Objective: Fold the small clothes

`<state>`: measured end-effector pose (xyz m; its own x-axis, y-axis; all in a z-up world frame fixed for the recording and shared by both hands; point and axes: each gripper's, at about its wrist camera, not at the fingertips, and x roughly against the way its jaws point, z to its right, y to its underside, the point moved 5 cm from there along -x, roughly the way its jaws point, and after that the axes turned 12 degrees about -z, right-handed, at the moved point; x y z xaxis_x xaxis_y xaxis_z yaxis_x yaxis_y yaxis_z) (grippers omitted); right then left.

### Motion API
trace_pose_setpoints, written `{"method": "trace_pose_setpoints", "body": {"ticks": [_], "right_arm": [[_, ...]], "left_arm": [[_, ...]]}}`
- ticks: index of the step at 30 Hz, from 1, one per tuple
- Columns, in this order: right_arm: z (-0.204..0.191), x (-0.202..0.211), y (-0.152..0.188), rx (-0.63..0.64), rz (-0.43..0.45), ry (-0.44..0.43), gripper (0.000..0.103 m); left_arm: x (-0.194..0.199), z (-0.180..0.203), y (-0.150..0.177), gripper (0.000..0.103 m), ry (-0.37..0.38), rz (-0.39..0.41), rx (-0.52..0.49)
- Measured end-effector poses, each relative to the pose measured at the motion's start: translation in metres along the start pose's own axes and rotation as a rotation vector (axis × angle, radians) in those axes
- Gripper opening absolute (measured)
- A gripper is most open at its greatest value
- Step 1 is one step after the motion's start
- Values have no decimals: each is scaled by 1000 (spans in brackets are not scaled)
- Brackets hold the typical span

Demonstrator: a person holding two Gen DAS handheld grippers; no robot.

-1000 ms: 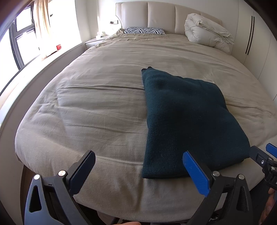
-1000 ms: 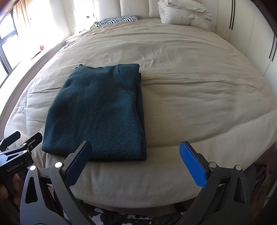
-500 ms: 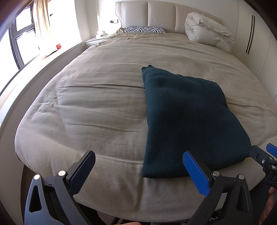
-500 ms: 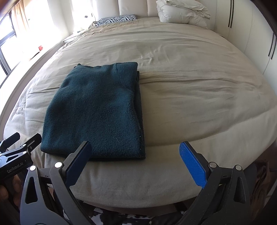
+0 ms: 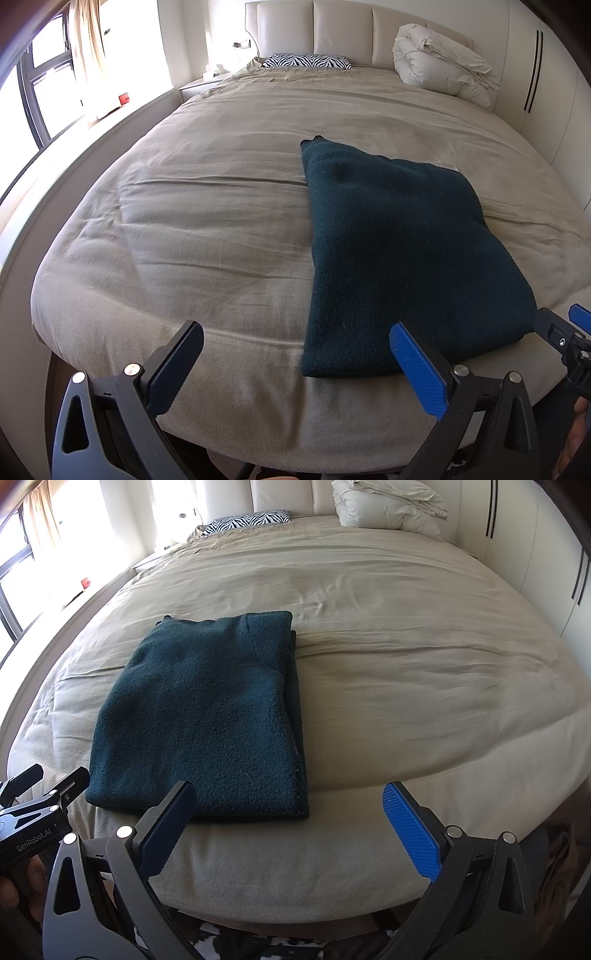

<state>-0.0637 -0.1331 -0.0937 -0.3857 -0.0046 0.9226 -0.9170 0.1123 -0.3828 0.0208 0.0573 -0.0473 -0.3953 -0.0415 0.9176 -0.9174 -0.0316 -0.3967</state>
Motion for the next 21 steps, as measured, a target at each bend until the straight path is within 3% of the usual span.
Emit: {"method": "trace_pose_setpoints", "body": {"ticks": [21], "right_arm": [[1, -1, 1, -3, -5, -3, 103]], "left_arm": [[-3, 0, 1, 103, 0, -7, -6]]}}
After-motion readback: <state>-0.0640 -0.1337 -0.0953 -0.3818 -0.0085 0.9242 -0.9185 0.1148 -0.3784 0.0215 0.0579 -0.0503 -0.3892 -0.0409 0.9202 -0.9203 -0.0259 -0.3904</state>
